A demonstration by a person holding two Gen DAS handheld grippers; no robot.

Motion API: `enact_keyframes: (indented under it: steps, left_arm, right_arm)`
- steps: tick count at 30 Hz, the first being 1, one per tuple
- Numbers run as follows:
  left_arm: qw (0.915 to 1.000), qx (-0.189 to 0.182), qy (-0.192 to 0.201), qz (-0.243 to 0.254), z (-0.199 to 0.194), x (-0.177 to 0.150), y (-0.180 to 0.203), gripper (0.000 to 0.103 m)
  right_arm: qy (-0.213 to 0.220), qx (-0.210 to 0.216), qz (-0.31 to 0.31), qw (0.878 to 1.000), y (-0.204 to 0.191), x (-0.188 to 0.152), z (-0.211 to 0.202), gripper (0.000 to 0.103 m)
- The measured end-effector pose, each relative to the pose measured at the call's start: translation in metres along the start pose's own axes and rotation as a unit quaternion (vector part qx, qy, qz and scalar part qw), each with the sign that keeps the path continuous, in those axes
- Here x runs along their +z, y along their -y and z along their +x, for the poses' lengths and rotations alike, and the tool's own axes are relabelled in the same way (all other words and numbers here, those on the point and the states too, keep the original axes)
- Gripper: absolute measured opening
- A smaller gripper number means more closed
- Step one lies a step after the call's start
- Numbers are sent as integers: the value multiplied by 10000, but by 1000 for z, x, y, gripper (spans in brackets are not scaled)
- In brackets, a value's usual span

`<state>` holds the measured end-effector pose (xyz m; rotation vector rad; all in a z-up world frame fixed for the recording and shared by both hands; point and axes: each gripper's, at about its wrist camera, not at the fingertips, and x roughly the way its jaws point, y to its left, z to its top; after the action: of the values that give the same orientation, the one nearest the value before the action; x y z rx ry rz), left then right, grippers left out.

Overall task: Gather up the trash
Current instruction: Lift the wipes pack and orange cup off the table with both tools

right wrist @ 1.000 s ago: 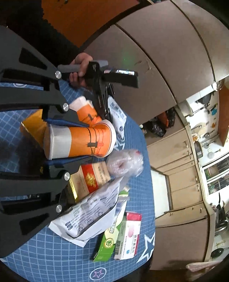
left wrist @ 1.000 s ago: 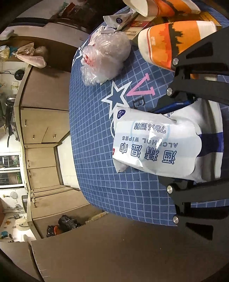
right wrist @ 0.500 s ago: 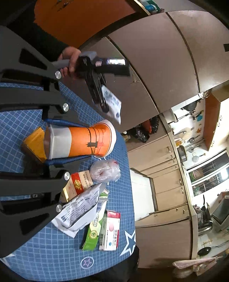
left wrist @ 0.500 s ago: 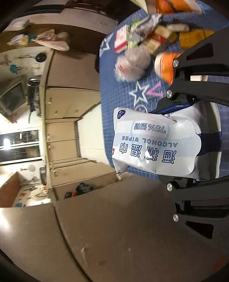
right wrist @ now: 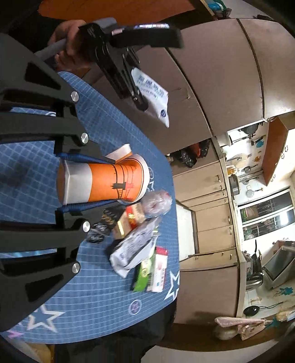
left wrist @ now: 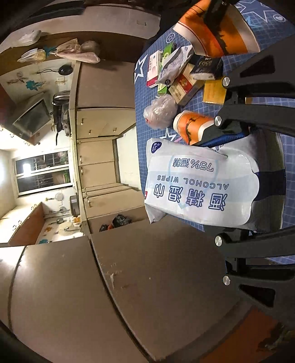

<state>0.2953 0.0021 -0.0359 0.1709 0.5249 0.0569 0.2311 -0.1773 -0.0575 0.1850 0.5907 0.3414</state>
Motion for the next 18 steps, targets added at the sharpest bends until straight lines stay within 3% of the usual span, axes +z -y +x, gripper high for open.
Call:
enact_keyframes:
  steps: [5,18]
  left_arm:
    - [9997,161,183,54,-19,-1,10,52]
    - [9984,94,515,204,-53,9,28,52]
  right_arm:
    - [130,-157,-139,9997,-8,-5,-20,27]
    - [471,-351,-122,9982,-2,-6,-60,27]
